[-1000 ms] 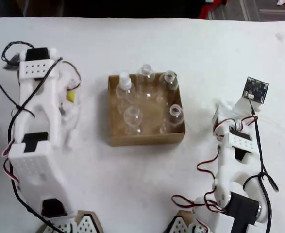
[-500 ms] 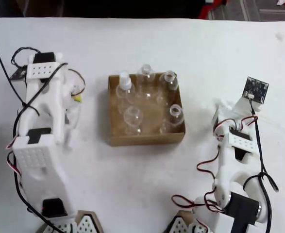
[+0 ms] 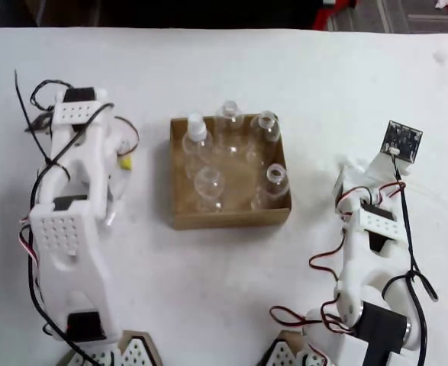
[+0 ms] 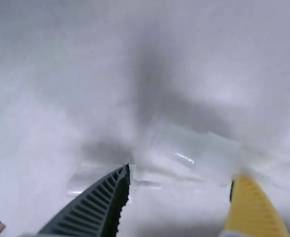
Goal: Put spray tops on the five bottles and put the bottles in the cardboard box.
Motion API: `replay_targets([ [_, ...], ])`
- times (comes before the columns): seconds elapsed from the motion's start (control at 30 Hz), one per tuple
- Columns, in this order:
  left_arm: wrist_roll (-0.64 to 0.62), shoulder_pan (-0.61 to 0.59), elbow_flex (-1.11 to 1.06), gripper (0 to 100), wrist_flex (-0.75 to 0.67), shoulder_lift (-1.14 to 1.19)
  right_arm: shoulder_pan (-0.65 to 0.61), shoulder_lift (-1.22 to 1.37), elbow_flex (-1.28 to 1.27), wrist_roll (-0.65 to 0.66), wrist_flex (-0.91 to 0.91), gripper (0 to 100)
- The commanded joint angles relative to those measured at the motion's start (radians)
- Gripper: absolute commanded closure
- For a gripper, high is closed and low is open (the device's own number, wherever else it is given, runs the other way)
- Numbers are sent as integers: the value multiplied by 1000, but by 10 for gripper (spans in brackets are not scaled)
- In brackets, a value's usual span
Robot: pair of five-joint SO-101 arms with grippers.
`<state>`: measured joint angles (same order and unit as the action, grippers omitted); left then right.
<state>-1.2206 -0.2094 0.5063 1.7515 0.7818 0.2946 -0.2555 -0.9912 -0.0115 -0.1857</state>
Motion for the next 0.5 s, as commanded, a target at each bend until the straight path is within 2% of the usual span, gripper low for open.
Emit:
replay_targets([
  [0.0, -18, -4, 133, 699, 29, 50, -10, -7, 34, 9, 19, 950],
  [0.47, -18, -134, 149, 699, 34, 41, -10, -7, 34, 9, 19, 950],
])
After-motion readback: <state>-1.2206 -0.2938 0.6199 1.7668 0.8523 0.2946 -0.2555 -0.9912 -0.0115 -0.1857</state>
